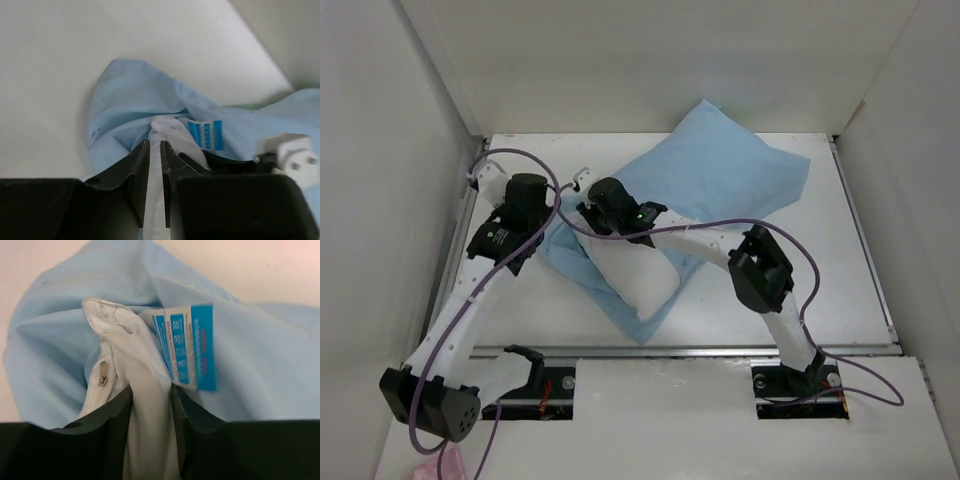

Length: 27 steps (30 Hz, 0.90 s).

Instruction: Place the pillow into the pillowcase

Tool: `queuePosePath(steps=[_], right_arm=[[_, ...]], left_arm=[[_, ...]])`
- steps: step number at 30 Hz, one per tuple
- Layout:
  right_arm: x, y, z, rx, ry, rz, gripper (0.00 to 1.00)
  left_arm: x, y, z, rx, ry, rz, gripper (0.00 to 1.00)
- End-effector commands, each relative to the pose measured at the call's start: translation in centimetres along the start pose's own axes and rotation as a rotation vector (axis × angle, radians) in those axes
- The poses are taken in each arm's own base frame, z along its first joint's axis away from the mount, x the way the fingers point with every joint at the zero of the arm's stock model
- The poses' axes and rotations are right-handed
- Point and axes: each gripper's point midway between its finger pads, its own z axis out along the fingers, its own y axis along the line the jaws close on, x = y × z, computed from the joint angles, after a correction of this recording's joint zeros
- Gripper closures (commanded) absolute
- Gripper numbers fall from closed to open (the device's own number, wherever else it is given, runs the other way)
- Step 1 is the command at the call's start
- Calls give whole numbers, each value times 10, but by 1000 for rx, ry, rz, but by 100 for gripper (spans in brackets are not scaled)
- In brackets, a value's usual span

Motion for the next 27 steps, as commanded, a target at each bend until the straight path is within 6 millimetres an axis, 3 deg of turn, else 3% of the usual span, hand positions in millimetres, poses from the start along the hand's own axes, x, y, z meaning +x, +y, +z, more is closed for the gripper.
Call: queuePosePath(steps=[1, 3, 6, 7, 9, 10, 11, 16, 19, 20, 21, 23, 24, 25, 26, 27], right_arm=[[4, 10, -19, -140, 6, -151, 59], [-4, 21, -27, -220, -28, -213, 52], [-25, 29, -35, -285, -97, -305, 31], [-25, 29, -31, -285, -99, -319, 20], [-28, 33, -26, -310, -105, -352, 11], [-39, 34, -26, -306, -125, -351, 9], [-26, 37, -17, -327, -87, -372, 1], [-15, 47, -2, -352, -63, -386, 0], [3, 53, 14, -344, -38, -394, 0], [4, 46, 19, -300, -22, -396, 0], [20, 45, 29, -291, 21, -399, 0], [37, 35, 37, -240, 76, -406, 12], [38, 32, 37, -221, 81, -398, 28], [38, 30, 39, -193, 78, -361, 99], [27, 24, 34, -154, 54, -331, 100], [29, 23, 29, -153, 52, -331, 100]], left_arm=[[16, 15, 4, -46, 53, -8, 87], [10, 17, 1, -43, 28, -35, 88], [5, 20, -2, -32, 9, -54, 90], [5, 20, -2, -32, 9, -54, 92], [4, 22, -2, -29, 8, -63, 100], [4, 22, -2, -29, 8, -52, 100], [4, 22, -2, -29, 8, -52, 100], [12, 25, 4, -44, 30, -37, 100], [14, 26, 7, -52, 40, -27, 100], [17, 27, 9, -59, 45, -22, 100], [17, 27, 9, -59, 45, -22, 100], [16, 24, 9, -46, 48, -17, 100], [16, 24, 9, -46, 48, -17, 100], [16, 22, 9, -34, 50, -9, 96], [18, 21, 9, -27, 60, 2, 75], [22, 22, 12, -33, 65, 7, 64]])
